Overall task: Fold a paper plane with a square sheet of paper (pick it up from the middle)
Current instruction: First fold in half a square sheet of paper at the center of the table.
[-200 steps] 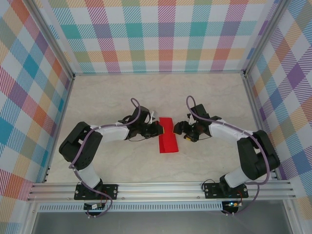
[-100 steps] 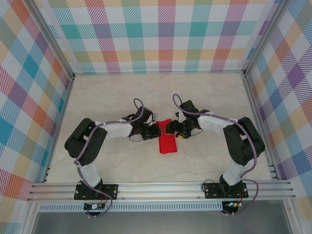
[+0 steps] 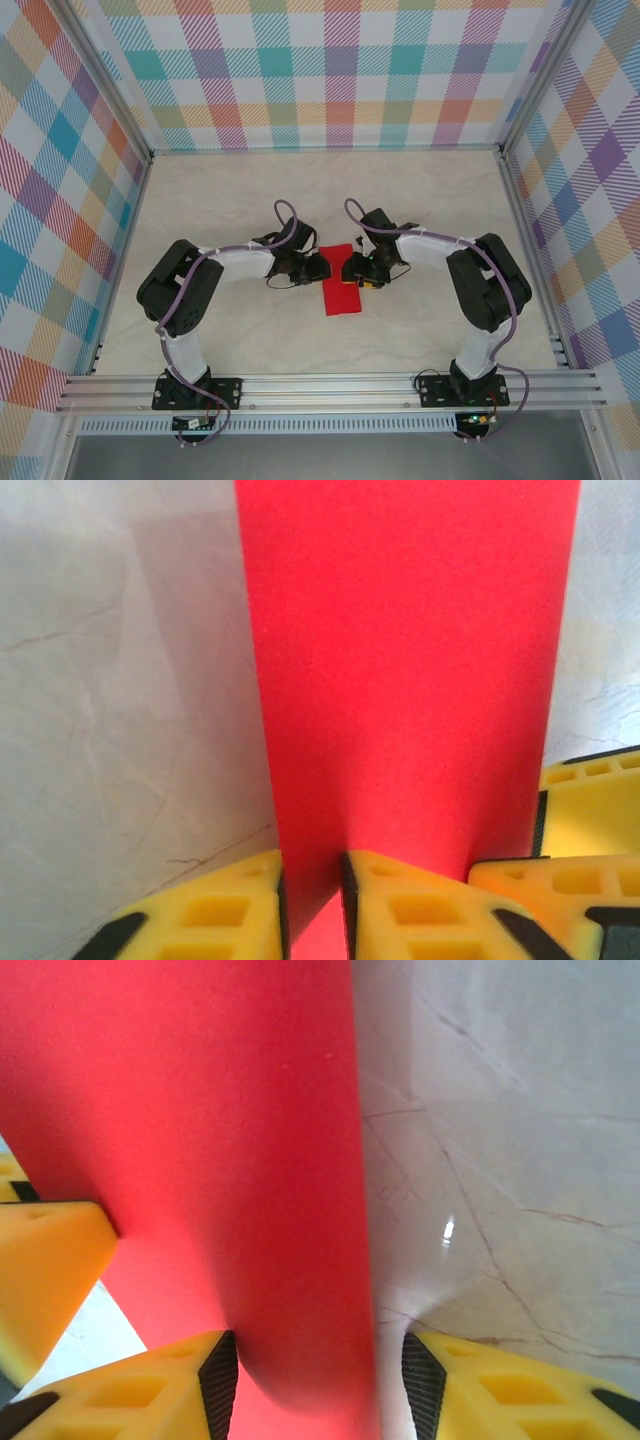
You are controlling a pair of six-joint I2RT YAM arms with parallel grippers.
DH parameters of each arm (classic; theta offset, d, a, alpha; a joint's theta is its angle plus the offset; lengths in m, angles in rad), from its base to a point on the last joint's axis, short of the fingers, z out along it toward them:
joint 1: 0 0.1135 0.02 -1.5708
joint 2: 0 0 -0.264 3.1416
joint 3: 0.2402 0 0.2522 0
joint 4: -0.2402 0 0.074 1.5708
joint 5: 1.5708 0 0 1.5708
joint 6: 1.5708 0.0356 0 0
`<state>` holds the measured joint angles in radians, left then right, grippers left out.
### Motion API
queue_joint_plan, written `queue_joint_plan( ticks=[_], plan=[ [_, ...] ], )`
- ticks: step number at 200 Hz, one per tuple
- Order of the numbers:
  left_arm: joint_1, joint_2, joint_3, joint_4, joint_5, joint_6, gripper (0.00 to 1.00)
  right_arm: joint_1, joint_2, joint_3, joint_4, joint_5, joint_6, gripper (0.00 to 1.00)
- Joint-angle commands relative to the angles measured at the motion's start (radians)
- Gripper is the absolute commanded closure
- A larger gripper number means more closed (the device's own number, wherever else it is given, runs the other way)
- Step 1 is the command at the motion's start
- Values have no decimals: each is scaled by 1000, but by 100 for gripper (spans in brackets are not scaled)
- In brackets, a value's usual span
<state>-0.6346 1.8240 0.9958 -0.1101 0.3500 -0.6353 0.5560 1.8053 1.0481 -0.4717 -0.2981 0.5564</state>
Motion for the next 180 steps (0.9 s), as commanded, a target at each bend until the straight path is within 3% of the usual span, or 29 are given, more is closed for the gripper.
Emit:
queue_joint_plan(
  ticks=[1,62,180],
  plan=[
    [-10,-46,10,-48,-71,-21,68,20,63,-1,-41,108,41,51],
    [-8,-152,-57,-46,-193,-58,64,25,104,-2,-60,153,62,55],
    [-8,-137,-115,91,-140,-77,67,26,129,7,-93,191,54,59]
  ],
)
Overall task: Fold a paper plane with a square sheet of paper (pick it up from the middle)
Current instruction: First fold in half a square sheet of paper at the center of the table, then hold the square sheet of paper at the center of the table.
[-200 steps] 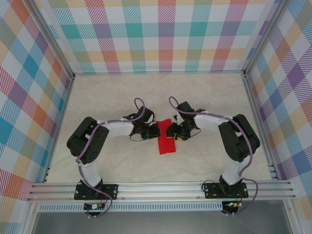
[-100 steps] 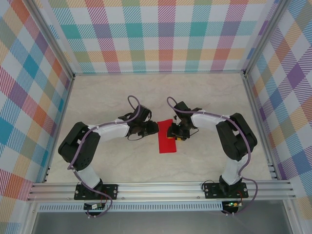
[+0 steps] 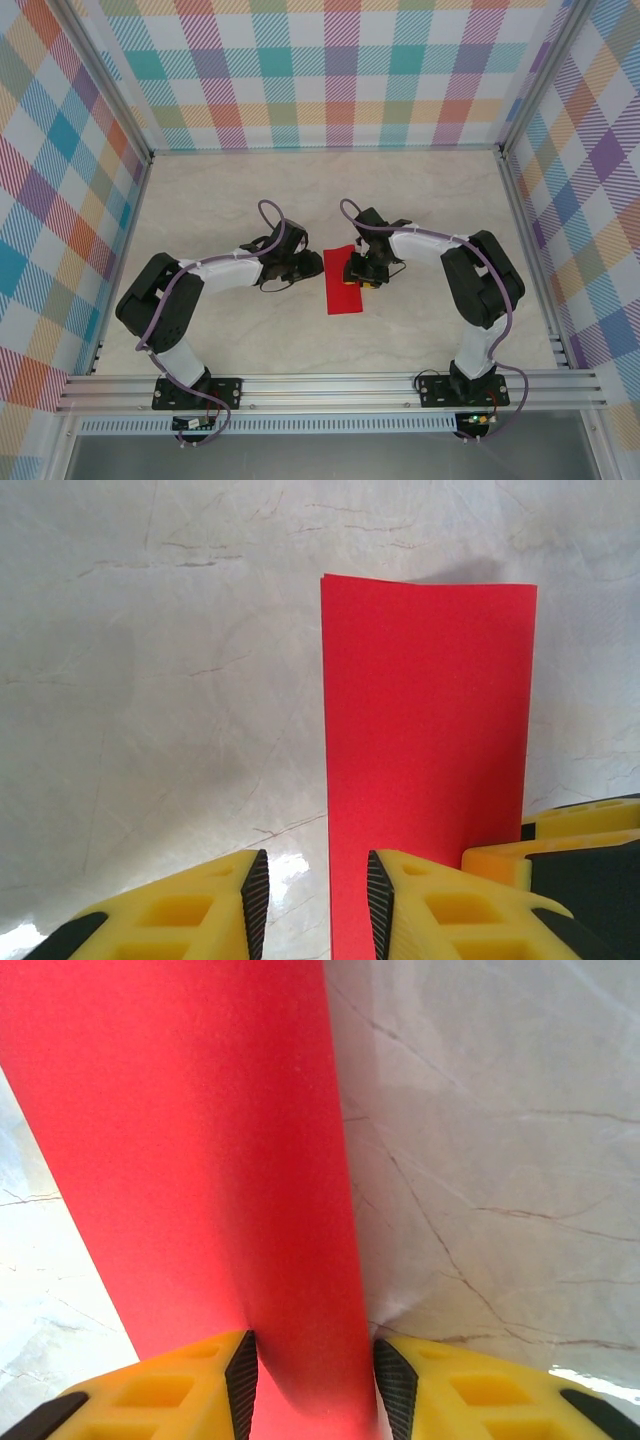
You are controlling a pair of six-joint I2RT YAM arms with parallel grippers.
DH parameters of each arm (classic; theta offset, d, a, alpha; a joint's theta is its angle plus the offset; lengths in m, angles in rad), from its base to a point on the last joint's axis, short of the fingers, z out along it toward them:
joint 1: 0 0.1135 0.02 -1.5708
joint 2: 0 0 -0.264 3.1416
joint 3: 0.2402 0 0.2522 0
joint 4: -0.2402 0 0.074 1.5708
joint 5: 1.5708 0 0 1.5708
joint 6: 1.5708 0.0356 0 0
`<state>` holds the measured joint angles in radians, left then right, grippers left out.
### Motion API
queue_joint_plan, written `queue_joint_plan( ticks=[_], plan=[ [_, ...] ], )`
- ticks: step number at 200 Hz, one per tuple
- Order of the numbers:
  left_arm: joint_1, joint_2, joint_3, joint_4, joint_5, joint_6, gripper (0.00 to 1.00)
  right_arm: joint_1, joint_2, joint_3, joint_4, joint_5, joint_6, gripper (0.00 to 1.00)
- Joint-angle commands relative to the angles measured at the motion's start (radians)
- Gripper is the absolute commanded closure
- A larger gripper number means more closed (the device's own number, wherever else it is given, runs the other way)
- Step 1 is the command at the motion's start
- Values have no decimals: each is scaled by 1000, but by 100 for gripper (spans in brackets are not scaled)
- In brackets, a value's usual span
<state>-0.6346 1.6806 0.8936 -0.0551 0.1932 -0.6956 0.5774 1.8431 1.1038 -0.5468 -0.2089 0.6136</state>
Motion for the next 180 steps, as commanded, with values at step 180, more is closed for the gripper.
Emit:
queue_joint_plan(
  ticks=[180],
  plan=[
    [-7,50,-3,89,75,-53,68,3,123,-50,-25,115,59,59]
  ],
)
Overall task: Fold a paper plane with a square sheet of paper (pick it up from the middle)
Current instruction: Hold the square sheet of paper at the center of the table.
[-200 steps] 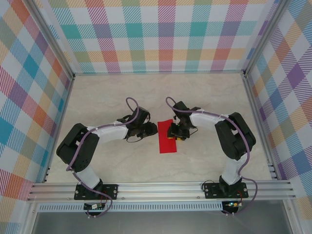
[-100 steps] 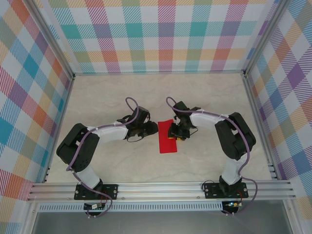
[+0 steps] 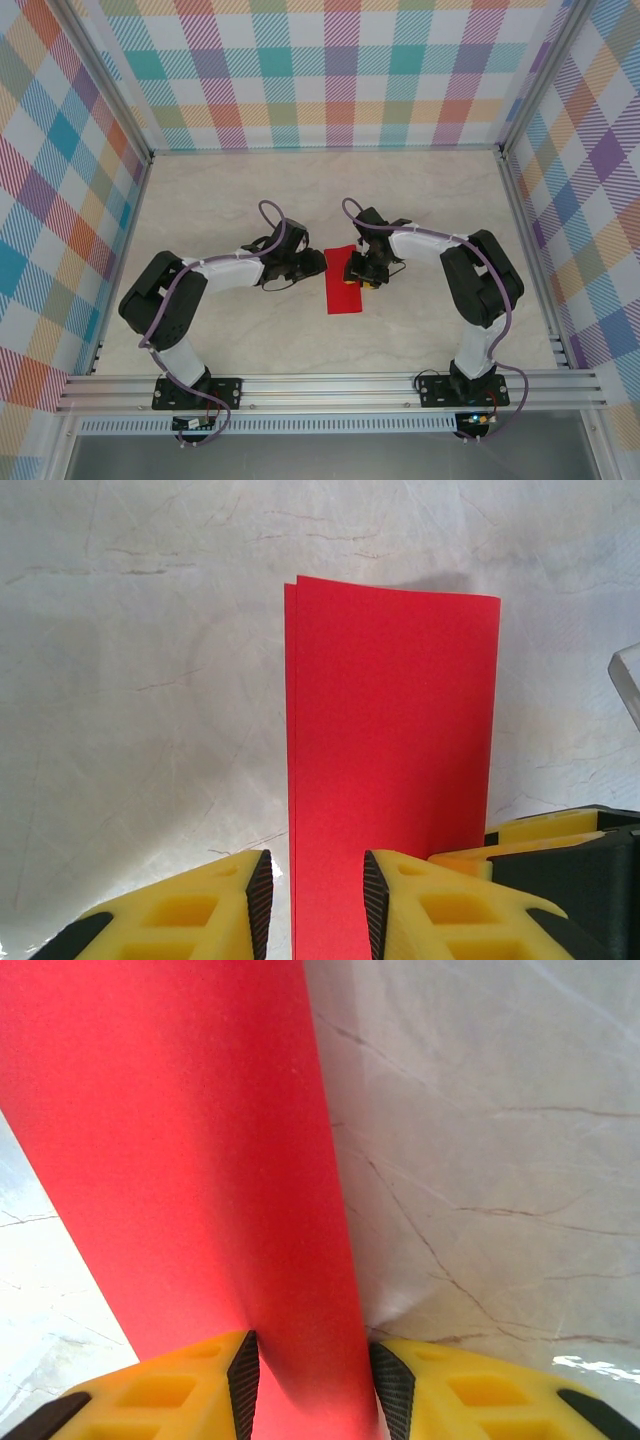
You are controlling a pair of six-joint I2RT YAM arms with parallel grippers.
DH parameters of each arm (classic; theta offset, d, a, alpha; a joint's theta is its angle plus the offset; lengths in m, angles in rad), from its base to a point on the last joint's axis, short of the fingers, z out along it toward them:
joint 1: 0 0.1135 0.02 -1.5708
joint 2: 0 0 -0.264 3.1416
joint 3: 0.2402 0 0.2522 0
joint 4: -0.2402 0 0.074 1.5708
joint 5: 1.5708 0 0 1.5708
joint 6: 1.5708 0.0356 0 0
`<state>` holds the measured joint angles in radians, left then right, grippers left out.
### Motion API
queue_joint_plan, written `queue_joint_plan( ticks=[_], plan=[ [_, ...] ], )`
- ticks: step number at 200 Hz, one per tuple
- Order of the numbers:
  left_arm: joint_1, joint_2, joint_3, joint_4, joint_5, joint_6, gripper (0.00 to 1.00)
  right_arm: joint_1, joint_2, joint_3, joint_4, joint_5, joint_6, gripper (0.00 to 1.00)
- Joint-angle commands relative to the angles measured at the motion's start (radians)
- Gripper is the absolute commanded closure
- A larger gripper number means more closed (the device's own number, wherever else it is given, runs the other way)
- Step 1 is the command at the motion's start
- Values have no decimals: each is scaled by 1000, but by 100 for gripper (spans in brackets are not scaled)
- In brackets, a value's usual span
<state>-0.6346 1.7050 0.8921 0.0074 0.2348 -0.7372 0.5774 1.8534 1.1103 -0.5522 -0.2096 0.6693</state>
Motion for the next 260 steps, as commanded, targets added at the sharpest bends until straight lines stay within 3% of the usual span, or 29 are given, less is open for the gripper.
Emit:
queue_joint_plan(
  ticks=[1,176,260],
  plan=[
    [-8,26,-1,28,34,-11,69,2,112,-56,-18,115,3,59],
    [-11,118,9,126,161,-37,80,3,138,-38,-23,118,-60,57],
    [-11,129,6,93,159,-24,81,3,150,-33,-25,117,-69,57]
  ],
)
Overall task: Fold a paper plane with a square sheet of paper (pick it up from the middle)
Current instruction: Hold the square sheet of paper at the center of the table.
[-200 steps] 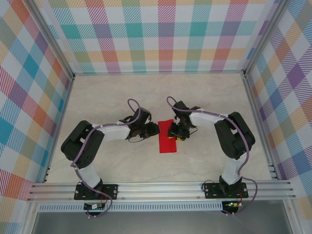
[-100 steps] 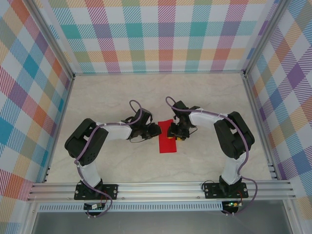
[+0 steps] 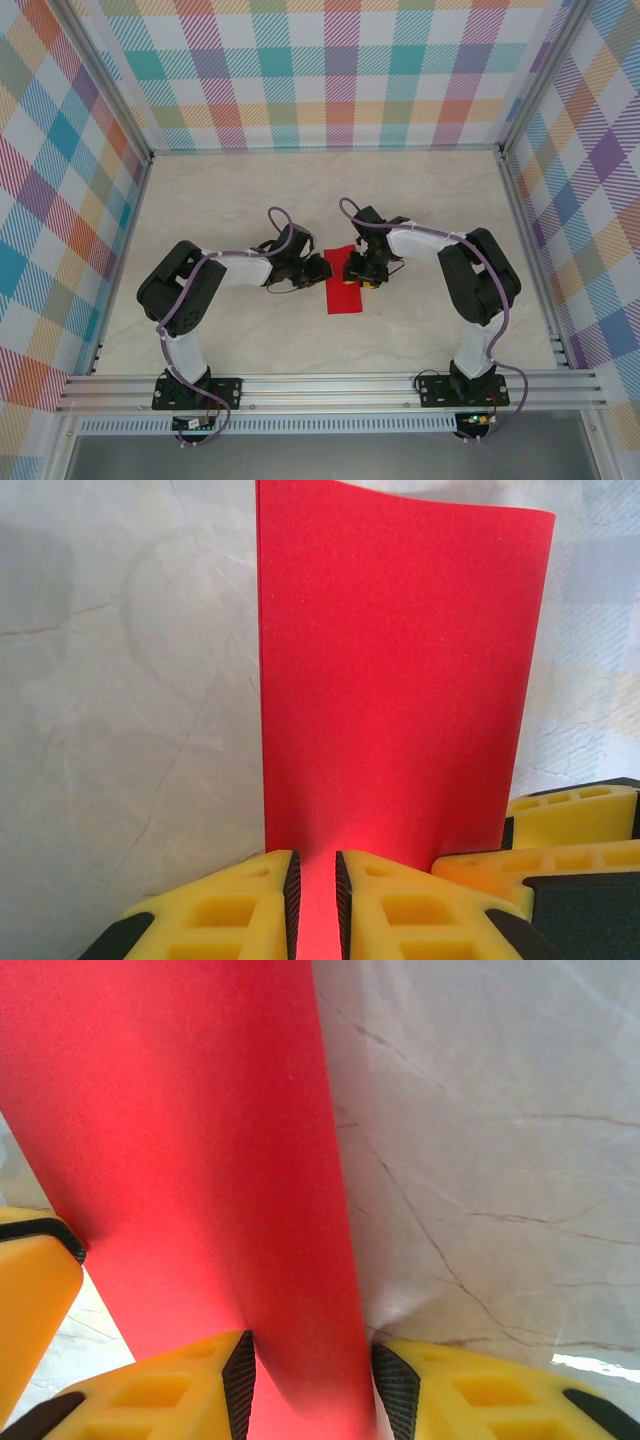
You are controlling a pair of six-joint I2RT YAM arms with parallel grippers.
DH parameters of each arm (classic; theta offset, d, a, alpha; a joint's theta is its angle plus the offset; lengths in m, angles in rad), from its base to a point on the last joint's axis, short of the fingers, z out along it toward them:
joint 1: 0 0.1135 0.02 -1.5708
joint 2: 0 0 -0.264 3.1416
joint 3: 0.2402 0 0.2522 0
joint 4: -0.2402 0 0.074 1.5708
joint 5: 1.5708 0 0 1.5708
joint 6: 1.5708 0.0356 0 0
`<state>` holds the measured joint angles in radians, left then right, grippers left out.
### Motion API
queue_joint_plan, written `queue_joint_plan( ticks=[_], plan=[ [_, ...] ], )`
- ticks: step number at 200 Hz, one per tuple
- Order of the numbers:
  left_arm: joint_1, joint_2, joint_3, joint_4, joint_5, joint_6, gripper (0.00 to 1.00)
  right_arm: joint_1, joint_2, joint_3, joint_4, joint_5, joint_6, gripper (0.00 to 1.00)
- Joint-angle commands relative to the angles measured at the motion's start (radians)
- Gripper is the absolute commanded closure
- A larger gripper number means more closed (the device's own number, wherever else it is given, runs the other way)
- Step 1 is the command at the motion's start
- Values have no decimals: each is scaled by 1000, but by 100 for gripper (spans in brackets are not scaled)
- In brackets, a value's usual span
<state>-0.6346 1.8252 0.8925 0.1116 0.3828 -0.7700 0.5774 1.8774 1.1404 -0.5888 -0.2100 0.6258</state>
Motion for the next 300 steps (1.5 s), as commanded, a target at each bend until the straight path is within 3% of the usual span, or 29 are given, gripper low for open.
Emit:
queue_joint_plan(
  ticks=[1,56,118,224,300],
  plan=[
    [-11,8,5,-13,11,11,81,3,126,-64,11,118,-26,57],
    [-11,-56,8,1,16,19,81,3,135,-68,12,127,-31,58],
    [-11,-85,-8,15,-55,15,81,3,143,-68,9,140,-34,58],
    [-11,18,28,19,47,13,84,4,155,-68,10,140,-36,58],
    [-16,69,62,-182,-21,49,85,3,79,-47,-3,80,-35,57]
  ],
)
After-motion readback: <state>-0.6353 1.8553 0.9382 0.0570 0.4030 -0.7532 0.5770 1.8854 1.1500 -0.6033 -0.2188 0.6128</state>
